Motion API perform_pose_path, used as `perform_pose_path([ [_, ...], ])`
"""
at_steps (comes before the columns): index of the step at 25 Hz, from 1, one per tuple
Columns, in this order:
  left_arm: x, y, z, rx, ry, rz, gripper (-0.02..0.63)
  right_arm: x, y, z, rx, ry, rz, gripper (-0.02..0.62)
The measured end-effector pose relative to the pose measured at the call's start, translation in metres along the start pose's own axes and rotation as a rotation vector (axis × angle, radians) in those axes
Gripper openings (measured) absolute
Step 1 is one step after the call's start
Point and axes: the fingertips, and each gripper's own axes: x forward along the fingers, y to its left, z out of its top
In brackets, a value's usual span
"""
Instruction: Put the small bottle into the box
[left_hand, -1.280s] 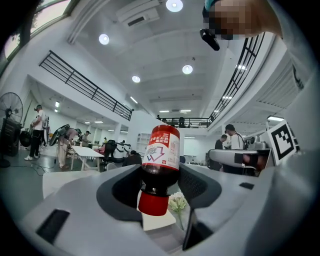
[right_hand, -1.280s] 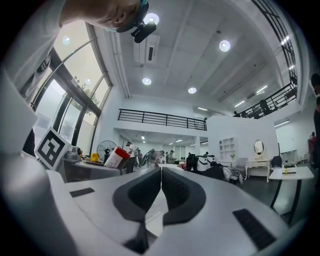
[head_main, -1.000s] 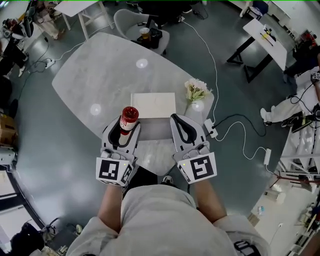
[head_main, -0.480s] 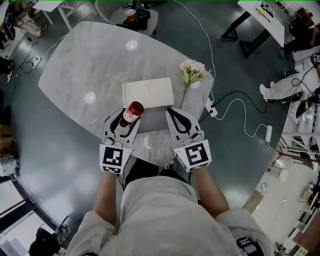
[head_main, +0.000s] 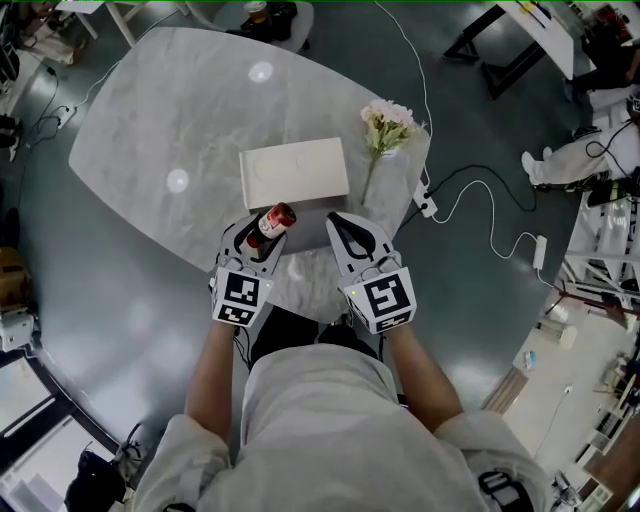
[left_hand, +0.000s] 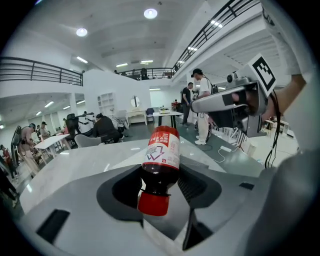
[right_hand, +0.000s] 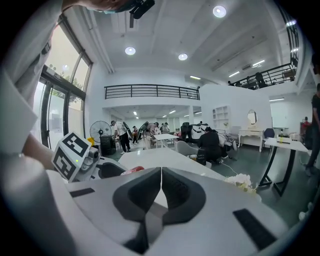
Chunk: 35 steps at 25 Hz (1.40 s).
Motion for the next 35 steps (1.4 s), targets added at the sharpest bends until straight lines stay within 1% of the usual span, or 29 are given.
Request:
perform_pose_path([
  [3,0.012,-0.003,-0.014,0.019,0.041,-0.032,0.239,0.003,0.001,-0.009,0.012,0.019,0.001,0.026],
  [8,0.033,-0.009,-0.028,0.093,0.114,-0.084,0.239,0.004,-0.001,-0.018,0.029,0.04,-0.006,0.026],
  [16,0.06,-0.024,-0.06,0.273,0.264,-0.179,0.239,0.008,-0.01,-0.036,0.067,0.08,-0.032,0.026],
  [23,0.077,-0.028,-0.078,0.366,0.351,-0.214,0.239,0.018,-0.012,-0.059,0.076,0.141,-0.039,0.026],
  [30,0.089,-0.026,-0.093,0.452,0.418,-0.237,0.239,0.022,-0.007,-0.07,0.094,0.168,-0.038,0.026],
  [35,0.094,-0.027,-0.1,0.478,0.456,-0.259,0.239,0.025,-0.008,-0.073,0.102,0.169,-0.042,0.026],
])
